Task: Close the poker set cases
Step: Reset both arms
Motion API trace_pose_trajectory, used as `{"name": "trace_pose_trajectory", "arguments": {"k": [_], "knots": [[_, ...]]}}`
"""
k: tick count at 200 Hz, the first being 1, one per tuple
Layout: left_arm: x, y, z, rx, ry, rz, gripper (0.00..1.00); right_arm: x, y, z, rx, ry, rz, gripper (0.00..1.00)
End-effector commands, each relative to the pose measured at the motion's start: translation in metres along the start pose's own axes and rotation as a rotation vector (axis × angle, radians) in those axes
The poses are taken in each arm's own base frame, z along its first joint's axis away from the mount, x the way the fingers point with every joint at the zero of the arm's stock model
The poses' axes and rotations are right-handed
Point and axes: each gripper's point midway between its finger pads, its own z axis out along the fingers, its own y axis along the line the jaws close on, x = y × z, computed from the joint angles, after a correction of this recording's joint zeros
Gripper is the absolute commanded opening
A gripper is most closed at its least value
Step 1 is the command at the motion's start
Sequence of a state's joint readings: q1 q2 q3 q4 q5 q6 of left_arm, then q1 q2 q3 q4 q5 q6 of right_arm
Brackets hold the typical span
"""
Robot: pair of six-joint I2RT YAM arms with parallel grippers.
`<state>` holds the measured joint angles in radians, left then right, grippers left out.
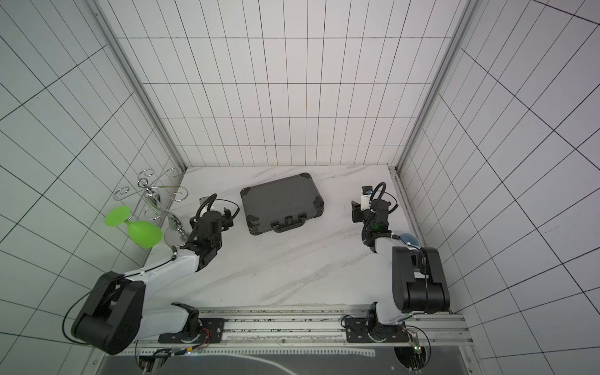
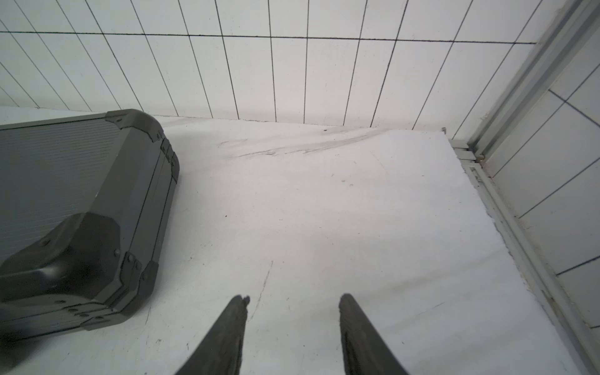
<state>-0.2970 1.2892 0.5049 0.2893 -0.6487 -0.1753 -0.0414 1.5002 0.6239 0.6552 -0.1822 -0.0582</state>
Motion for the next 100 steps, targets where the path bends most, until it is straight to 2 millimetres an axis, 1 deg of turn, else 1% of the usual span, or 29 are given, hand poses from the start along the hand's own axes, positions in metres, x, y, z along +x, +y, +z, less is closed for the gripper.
{"name": "trace_pose_trajectory", "arguments": {"k": [1, 14, 18, 23, 26, 30, 40, 46, 51, 54, 60, 64, 67, 69, 74, 87, 89, 93, 96, 100], "knots": [[-0.016, 0.012, -0.005, -0.025, -0.069, -0.034, 0.98, 0.016, -0.01, -0.014, 0.057, -0.005, 0.003, 0.48], [-0.013, 0.016, -0.004, -0.013, -0.079, -0.059, 0.98, 0.033, -0.012, -0.025, 0.085, -0.026, 0.026, 0.48], [-0.012, 0.016, -0.003, -0.006, -0.083, -0.067, 0.98, 0.035, -0.011, -0.029, 0.088, -0.05, 0.025, 0.48], [-0.01, 0.018, -0.002, 0.004, -0.083, -0.076, 0.98, 0.03, -0.012, -0.033, 0.092, -0.096, 0.024, 0.49], [-0.01, 0.019, -0.001, 0.008, -0.087, -0.086, 0.98, 0.027, -0.012, -0.034, 0.095, -0.101, 0.02, 0.49], [-0.009, 0.02, 0.0, 0.017, -0.092, -0.096, 0.98, 0.029, -0.012, -0.035, 0.097, -0.087, 0.006, 0.49], [-0.005, 0.024, 0.002, 0.025, -0.105, -0.114, 0.98, 0.023, -0.014, -0.04, 0.108, -0.131, 0.01, 0.49], [-0.005, 0.024, 0.001, 0.038, -0.125, -0.121, 0.98, 0.029, -0.014, -0.041, 0.105, -0.122, 0.008, 0.49], [-0.003, 0.024, 0.0, 0.048, -0.145, -0.12, 0.98, 0.029, -0.011, -0.043, 0.093, -0.149, -0.006, 0.49], [-0.003, 0.024, -0.001, 0.056, -0.162, -0.121, 0.98, 0.036, -0.008, -0.045, 0.08, -0.14, -0.011, 0.49], [-0.005, 0.025, -0.004, 0.06, -0.198, -0.128, 0.98, 0.04, -0.005, -0.05, 0.076, -0.172, -0.025, 0.49], [-0.007, 0.027, -0.006, 0.062, -0.223, -0.135, 0.98, 0.042, -0.006, -0.053, 0.085, -0.198, -0.024, 0.51], [-0.008, 0.027, -0.008, 0.067, -0.237, -0.136, 0.98, 0.037, -0.007, -0.057, 0.093, -0.236, -0.015, 0.57], [-0.008, 0.026, -0.009, 0.074, -0.245, -0.132, 0.97, 0.035, -0.008, -0.059, 0.098, -0.253, -0.011, 0.59], [-0.011, 0.024, -0.01, 0.088, -0.263, -0.114, 0.98, 0.032, -0.011, -0.062, 0.115, -0.263, -0.005, 0.59], [-0.012, 0.023, -0.008, 0.087, -0.261, -0.089, 0.98, 0.041, -0.02, -0.057, 0.157, -0.194, 0.021, 0.61], [-0.012, 0.023, -0.008, 0.088, -0.262, -0.083, 0.98, 0.041, -0.021, -0.056, 0.165, -0.198, 0.025, 0.65], [-0.014, 0.022, -0.008, 0.089, -0.27, -0.074, 0.98, 0.039, -0.023, -0.056, 0.175, -0.214, 0.031, 0.77], [-0.014, 0.022, -0.007, 0.086, -0.276, -0.068, 0.98, 0.037, -0.024, -0.055, 0.181, -0.223, 0.034, 0.83], [-0.015, 0.023, -0.006, 0.079, -0.287, -0.063, 0.98, 0.037, -0.026, -0.054, 0.19, -0.218, 0.041, 0.97]]}}
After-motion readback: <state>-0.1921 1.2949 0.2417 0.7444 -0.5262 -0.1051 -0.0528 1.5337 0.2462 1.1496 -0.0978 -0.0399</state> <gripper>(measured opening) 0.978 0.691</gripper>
